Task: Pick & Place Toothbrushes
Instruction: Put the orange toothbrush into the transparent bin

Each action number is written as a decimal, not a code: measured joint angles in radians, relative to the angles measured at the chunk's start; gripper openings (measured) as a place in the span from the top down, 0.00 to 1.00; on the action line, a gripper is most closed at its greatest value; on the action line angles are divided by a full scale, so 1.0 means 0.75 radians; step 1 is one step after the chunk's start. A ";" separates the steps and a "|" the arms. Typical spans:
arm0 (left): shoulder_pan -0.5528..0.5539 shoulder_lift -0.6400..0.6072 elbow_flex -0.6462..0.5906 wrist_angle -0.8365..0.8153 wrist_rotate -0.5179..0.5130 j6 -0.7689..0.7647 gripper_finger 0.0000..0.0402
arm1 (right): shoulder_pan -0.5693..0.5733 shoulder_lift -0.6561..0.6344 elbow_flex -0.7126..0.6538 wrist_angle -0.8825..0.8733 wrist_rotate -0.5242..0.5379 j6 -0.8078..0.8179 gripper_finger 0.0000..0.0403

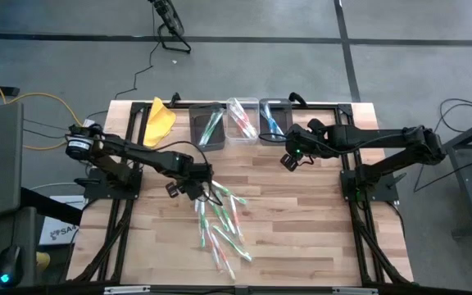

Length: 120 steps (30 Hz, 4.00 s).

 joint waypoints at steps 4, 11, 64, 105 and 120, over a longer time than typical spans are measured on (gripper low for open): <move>0.000 0.031 -0.003 -0.010 -0.009 0.020 0.56 | 0.001 0.000 0.000 0.001 0.000 0.007 0.69; 0.000 0.092 0.002 -0.037 -0.008 0.020 0.72 | 0.001 0.001 0.000 0.006 -0.001 0.018 0.69; 0.184 -0.597 -0.160 0.847 -0.019 -0.441 0.98 | 0.207 0.617 -0.396 2.667 -0.203 -1.081 0.69; 0.184 -0.647 -0.159 0.374 -0.322 -0.840 0.52 | -0.162 0.578 -0.223 2.355 0.255 -0.805 0.95; 0.184 -0.647 -0.222 0.344 -0.217 -0.971 0.52 | -0.260 0.837 -0.223 2.638 0.288 -0.777 0.95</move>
